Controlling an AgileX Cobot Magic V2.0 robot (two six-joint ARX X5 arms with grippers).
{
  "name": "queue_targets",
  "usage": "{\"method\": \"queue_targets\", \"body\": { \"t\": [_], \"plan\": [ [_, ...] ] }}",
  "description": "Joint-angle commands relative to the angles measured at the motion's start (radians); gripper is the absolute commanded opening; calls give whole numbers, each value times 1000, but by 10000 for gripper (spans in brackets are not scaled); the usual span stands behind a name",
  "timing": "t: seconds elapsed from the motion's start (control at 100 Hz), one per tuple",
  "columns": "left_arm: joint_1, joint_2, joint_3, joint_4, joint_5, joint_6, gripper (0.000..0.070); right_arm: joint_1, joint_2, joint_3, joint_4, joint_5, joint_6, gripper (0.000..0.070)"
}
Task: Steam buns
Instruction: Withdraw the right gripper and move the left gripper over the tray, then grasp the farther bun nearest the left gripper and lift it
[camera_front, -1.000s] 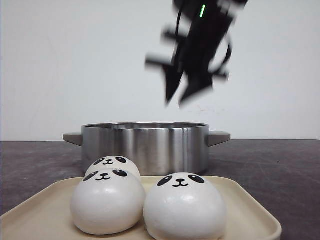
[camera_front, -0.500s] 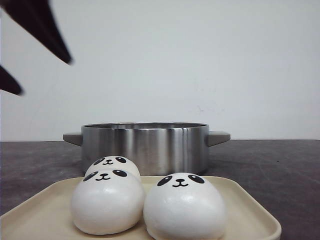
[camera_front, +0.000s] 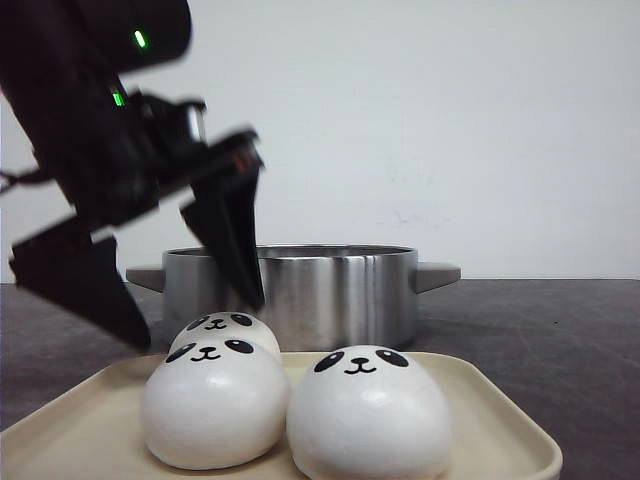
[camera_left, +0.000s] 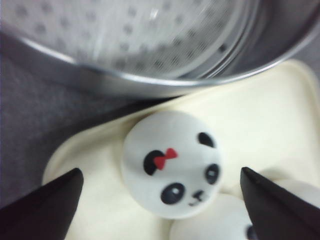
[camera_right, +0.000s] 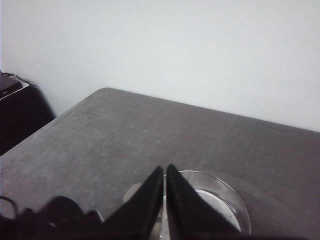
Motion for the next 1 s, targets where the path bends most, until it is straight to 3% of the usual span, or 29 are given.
{"method": "queue_targets", "body": {
  "t": [0.0,0.32,0.38,0.47,0.81,0.99],
  "plan": [
    [-15,40,18,26,-3,-18,596,10,2,12,9,0,6,1],
    [-29,117,18,68,-32,-26,565,10,2,12,7,0,6,1],
    [-29,117,18,73,-31,-26,400,10,2,12,3,0,6,1],
    [-29,117,18,63,-27,-23,2,10,2,12,-7,1,6,1],
    [-55,-5,78,4,-1,0,10,10,3,12,-14,39,-12,1],
    [-68,-127,108,79,-37,7,10,10,3,12,-14,53,-13,1]
  ]
}}
